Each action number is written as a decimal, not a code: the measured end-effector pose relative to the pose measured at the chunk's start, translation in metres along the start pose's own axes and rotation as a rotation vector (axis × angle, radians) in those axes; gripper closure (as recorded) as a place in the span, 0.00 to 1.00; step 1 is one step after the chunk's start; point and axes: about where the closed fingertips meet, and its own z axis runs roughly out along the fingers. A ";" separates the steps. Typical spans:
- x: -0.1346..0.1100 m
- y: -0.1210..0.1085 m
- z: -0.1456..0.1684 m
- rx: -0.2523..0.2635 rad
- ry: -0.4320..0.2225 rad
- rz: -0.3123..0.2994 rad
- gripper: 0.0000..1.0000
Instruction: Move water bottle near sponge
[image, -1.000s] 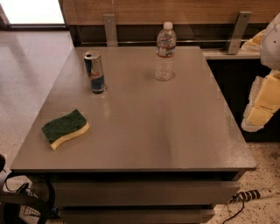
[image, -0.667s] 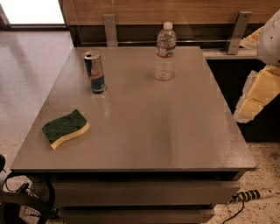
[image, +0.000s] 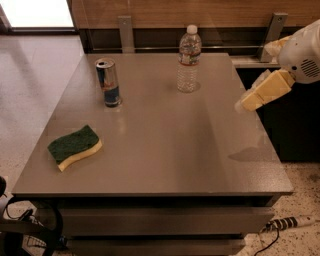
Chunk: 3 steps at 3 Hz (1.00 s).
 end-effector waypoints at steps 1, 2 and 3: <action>-0.023 -0.026 0.025 0.028 -0.241 0.068 0.00; -0.047 -0.054 0.040 0.082 -0.452 0.118 0.00; -0.056 -0.054 0.043 0.087 -0.474 0.120 0.00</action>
Offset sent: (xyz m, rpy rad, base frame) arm 0.1157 0.0243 0.0321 0.6269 -0.3945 -0.0605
